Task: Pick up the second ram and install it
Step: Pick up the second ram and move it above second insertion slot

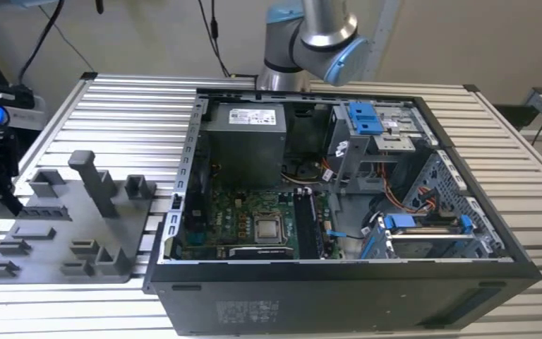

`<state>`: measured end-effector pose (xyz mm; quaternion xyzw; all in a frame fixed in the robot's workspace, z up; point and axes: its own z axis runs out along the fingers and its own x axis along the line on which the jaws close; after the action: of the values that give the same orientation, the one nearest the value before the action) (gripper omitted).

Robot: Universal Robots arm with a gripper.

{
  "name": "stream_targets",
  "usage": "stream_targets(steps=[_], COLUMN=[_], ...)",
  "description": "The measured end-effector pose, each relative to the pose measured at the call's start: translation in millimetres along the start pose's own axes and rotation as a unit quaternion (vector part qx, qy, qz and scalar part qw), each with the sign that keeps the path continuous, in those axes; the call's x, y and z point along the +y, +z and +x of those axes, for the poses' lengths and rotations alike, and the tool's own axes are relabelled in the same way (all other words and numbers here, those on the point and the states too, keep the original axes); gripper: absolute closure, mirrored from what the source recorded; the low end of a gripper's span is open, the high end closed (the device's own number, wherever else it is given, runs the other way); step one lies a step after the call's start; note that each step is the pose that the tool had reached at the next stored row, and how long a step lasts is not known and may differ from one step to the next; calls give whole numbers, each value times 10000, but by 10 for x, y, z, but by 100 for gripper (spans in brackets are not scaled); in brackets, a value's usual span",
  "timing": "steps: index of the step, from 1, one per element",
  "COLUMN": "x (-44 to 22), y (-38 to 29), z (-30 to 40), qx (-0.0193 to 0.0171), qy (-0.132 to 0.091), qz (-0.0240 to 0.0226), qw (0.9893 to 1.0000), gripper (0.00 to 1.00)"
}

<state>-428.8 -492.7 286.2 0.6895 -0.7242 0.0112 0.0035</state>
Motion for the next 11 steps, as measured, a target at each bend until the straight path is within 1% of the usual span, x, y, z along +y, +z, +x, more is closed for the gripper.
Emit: stream_targets(steps=[5,11], x=[0,5], y=[-29,-79], z=[-2,-10], qx=[0,0], qy=[0,4], qz=[0,1], qw=[10000,10000], gripper=[86,86])
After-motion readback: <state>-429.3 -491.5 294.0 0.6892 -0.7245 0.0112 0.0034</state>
